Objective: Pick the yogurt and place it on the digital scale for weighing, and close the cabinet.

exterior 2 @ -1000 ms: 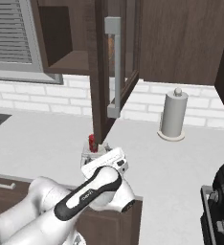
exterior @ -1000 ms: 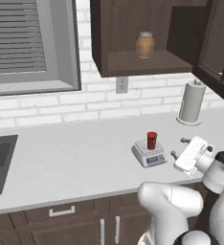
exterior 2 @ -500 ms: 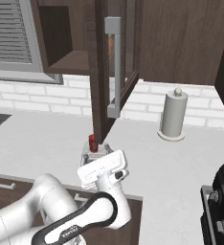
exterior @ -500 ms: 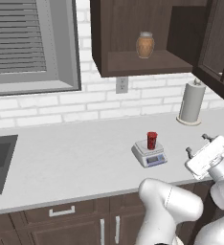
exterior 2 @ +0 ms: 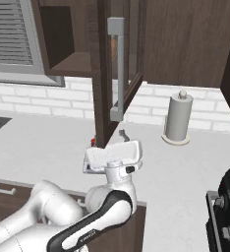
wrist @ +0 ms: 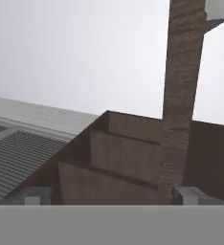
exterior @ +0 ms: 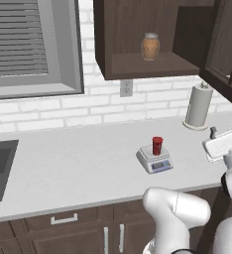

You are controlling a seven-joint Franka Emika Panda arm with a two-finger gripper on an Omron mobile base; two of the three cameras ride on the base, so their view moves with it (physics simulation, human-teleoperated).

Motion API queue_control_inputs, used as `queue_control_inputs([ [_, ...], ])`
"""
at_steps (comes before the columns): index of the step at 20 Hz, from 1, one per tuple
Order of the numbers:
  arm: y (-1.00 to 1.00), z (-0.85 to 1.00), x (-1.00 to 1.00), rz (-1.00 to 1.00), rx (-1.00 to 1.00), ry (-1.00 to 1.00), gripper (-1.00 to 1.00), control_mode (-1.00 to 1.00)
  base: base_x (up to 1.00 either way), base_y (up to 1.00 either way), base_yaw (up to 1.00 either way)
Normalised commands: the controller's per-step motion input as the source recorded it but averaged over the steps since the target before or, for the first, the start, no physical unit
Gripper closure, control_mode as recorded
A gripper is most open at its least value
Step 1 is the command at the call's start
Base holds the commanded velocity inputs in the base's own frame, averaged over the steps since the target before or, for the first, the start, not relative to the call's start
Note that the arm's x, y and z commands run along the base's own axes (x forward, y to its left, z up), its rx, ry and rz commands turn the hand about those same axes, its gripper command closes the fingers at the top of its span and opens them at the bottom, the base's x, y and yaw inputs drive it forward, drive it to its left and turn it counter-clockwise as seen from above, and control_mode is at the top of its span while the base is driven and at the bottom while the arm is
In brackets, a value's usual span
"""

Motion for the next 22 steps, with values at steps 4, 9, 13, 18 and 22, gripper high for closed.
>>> queue_control_inputs([
  [4,-0.53,-0.43,-0.86,0.00,-0.03,-0.03,-1.00,-1.00,0.00,0.00,0.00],
  [9,-0.68,0.08,-0.58,0.00,0.05,-0.19,-1.00,-1.00,0.00,0.00,0.00],
  [13,-0.80,0.79,-0.05,0.00,0.10,-0.08,-1.00,-1.00,0.00,0.00,0.00],
  [18,-0.32,0.89,0.00,0.00,0.01,0.00,-1.00,-1.00,0.00,0.00,0.00],
  [22,0.01,0.98,-0.02,0.07,0.00,-0.02,-1.00,-1.00,0.00,0.00,0.00],
])
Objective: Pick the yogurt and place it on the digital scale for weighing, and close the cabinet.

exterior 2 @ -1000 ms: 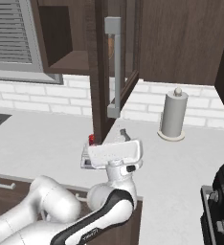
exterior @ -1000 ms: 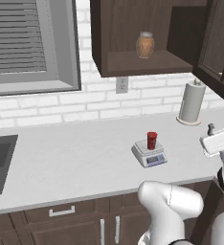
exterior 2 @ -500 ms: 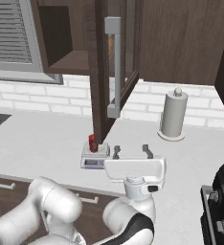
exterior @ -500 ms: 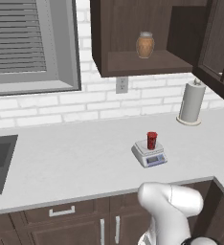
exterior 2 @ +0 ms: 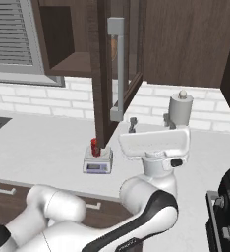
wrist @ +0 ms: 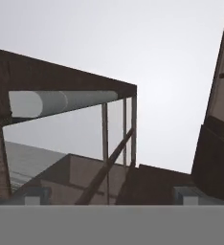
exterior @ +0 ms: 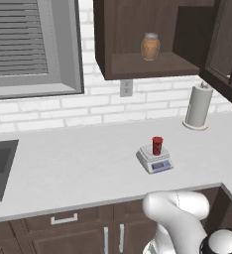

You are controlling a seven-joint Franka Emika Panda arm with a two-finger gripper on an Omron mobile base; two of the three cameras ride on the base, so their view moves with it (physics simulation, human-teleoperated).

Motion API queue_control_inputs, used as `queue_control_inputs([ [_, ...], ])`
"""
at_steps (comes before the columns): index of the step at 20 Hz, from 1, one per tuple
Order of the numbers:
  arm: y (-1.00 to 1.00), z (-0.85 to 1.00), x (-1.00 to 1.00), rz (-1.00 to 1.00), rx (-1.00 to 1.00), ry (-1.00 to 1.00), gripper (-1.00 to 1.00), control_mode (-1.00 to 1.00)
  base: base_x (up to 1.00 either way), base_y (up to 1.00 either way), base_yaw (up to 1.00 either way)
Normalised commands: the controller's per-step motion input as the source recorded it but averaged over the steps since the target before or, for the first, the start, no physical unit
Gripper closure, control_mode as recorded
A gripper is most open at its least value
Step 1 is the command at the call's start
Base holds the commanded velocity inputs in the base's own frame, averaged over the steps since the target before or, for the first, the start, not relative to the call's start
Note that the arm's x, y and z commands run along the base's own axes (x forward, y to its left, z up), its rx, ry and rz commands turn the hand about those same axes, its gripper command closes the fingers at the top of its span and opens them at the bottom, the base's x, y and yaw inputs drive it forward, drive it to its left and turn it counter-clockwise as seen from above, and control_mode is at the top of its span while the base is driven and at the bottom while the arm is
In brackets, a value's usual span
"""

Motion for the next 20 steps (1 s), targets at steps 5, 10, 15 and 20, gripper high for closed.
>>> queue_control_inputs([
  [5,0.30,0.98,-0.15,0.13,-0.07,-0.03,-1.00,-1.00,0.00,0.00,0.00],
  [10,0.87,0.55,-0.02,0.07,-0.28,0.15,-1.00,-1.00,0.00,0.00,0.00],
  [15,1.00,0.14,0.34,-0.01,-0.36,0.28,-1.00,-1.00,0.00,0.00,0.00],
  [20,1.00,0.00,0.83,-0.17,-0.28,0.35,-1.00,-1.00,0.00,0.00,0.00],
])
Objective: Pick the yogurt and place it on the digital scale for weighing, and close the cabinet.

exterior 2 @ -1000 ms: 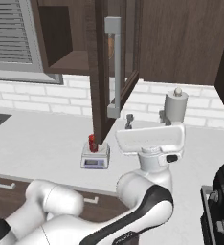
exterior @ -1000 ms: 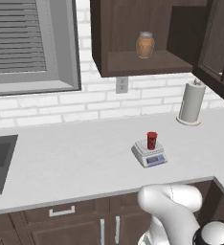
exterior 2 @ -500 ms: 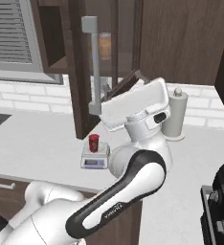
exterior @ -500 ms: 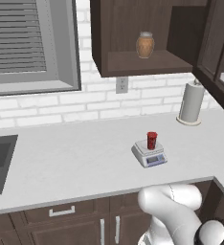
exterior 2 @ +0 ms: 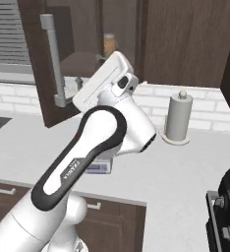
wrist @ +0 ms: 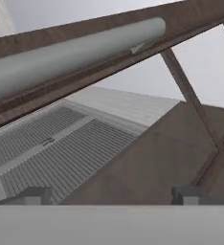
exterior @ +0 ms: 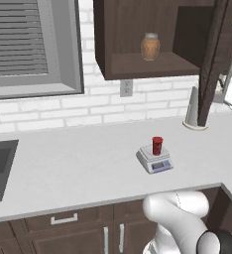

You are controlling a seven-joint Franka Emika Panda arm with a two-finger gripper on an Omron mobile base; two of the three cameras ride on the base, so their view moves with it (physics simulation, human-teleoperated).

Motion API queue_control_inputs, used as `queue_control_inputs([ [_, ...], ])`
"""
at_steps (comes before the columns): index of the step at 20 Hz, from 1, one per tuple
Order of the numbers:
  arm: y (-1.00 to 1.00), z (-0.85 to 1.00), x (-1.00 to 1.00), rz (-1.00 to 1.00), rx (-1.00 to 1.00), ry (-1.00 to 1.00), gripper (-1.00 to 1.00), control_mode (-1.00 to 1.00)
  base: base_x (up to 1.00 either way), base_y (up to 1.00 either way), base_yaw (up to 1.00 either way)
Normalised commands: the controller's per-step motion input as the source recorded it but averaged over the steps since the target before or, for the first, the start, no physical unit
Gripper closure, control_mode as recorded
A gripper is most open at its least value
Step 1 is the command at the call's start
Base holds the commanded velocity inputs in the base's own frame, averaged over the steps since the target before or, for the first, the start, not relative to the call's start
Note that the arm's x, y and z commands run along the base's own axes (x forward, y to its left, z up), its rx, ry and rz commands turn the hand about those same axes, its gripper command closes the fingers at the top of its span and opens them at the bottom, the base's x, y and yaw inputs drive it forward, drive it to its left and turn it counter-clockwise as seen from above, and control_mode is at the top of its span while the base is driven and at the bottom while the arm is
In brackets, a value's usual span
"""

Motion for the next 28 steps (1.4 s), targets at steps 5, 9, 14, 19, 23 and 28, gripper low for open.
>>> queue_control_inputs([
  [5,0.99,0.00,0.69,-0.25,-0.19,0.34,-1.00,-1.00,0.00,0.00,0.00],
  [9,0.88,0.00,0.71,-0.20,-0.16,0.06,-1.00,-1.00,0.00,0.00,0.00],
  [14,0.52,0.00,0.88,-0.04,-0.05,0.00,-1.00,-1.00,0.00,0.00,0.00],
  [19,0.05,0.00,0.91,0.00,0.00,0.00,-1.00,-1.00,0.00,0.00,0.00],
  [23,0.00,-0.01,0.49,0.01,0.00,0.00,-1.00,-1.00,0.00,0.00,0.00],
  [28,0.00,-0.02,0.60,0.01,0.00,0.00,-1.00,-1.00,0.00,0.00,0.00],
])
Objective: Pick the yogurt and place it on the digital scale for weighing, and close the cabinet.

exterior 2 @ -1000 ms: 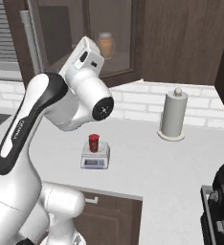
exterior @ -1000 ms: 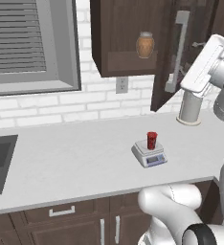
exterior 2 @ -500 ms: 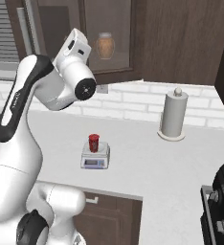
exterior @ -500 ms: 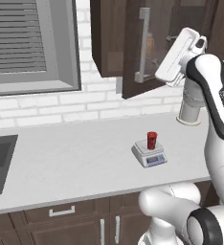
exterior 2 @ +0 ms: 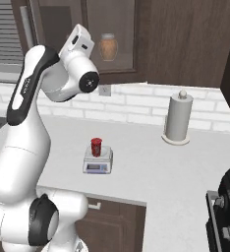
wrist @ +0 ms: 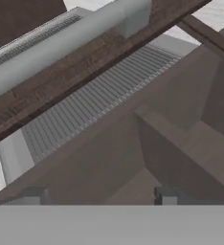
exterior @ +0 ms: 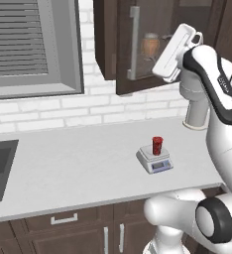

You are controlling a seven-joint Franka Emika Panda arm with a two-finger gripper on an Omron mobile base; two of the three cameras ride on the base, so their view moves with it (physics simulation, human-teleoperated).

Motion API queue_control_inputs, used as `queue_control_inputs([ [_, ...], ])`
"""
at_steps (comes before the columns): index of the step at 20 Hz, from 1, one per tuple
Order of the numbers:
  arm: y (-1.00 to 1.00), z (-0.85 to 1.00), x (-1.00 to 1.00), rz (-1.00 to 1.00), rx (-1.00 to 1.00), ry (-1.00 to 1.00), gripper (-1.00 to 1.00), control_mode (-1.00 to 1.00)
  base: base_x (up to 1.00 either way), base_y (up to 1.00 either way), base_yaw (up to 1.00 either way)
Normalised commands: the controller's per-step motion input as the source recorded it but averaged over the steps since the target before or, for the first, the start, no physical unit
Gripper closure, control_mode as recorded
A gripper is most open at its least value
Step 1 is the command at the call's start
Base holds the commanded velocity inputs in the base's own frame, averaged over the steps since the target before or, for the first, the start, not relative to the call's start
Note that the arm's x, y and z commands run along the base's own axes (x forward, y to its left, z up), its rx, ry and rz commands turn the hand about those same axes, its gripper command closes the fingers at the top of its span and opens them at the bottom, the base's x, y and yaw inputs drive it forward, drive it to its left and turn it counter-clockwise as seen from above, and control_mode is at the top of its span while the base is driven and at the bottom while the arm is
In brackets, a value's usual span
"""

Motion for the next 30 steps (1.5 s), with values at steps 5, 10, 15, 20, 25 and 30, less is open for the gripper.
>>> queue_control_inputs([
  [5,0.00,-0.06,0.68,0.00,0.00,0.00,-1.00,-1.00,0.00,0.00,0.00],
  [10,0.00,-0.16,0.64,0.00,0.00,-0.03,-1.00,-1.00,0.00,0.00,0.00],
  [15,0.00,-0.13,0.48,0.00,0.00,-0.04,-1.00,-1.00,0.00,0.00,0.00],
  [20,0.00,0.00,0.39,0.00,0.00,0.00,-1.00,-1.00,0.00,0.00,0.00],
  [25,-0.03,-0.01,0.28,0.00,0.00,0.00,-1.00,-1.00,0.00,0.00,0.00],
  [30,-0.12,-0.06,-0.17,-0.01,0.00,-0.01,-1.00,-1.00,0.00,0.00,0.00],
])
